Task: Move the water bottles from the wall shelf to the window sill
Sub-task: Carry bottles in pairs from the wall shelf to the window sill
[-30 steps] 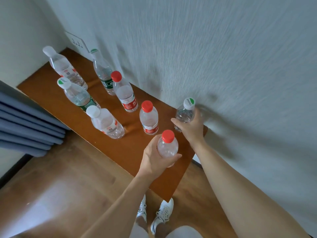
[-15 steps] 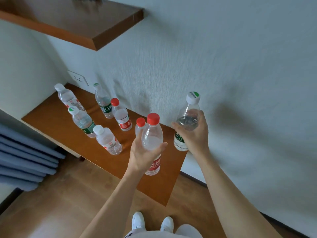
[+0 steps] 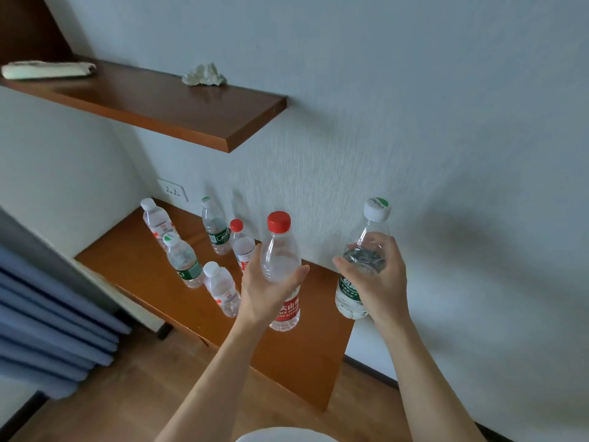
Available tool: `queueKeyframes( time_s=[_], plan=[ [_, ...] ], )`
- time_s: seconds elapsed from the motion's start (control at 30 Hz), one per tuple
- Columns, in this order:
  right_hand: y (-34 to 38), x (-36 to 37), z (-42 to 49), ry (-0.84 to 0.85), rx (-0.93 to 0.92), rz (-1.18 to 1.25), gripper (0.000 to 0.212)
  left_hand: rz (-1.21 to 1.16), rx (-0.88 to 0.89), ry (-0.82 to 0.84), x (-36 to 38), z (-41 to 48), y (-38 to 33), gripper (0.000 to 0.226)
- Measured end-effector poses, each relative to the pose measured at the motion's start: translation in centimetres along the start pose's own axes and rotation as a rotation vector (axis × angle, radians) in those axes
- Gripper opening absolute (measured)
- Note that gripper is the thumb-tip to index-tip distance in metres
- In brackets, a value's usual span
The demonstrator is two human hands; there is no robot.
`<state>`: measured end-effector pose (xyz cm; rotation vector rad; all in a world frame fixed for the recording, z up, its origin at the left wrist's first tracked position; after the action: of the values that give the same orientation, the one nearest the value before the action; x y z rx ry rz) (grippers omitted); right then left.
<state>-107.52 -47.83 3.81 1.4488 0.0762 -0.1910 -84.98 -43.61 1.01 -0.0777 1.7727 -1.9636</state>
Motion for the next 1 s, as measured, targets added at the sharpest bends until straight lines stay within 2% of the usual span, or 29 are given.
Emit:
queueKeyframes(
  time_s=[0.1,0.27,0.37,0.57,0.63,0.8,1.0],
  plan=[
    [-0.1,1.3,-0.4,-0.005,-0.013,-0.009,0.051,0.022,-0.007,-0.021,-1.6,-0.3,0.1,0.099],
    [-0.5,4.6,-1.2,0.077,-0.021,-0.017,0.057,0.01,0.026,-0.124,-5.2,-1.6,-0.5,0.079],
    [-0.1,7.5,-2.1,0.229,-0.027,0.005,0.061,-0.002,0.002,-0.244,-8.0,-3.6,-0.4,0.066],
    [1.0,14.2,-5.9,0.541,-0.091,0.017,0.075,0.014,-0.116,-0.5,-13.7,-10.2,0.7,0.068],
    [1.9,16.1,-8.1,0.633,-0.109,0.046,0.069,0.036,-0.173,-0.593,-15.9,-13.2,1.3,0.068],
    [3.5,20.7,-14.7,0.884,-0.154,0.113,0.051,0.128,-0.269,-0.817,-21.7,-21.6,2.3,0.044],
    [5.3,26.5,-22.8,1.107,-0.227,0.129,0.049,0.174,-0.334,-1.072,-27.0,-31.1,2.9,0.044]
  ],
)
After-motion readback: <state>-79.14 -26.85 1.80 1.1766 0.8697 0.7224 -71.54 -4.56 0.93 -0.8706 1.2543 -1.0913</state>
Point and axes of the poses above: each hand's wrist, its own z-axis towards the middle knuckle, its own x-axis out of the palm, y = z × x, the point moved 9 cm from there along z, towards the middle knuckle, and after that the axes turned 3 degrees about x, right-handed, at the moved point
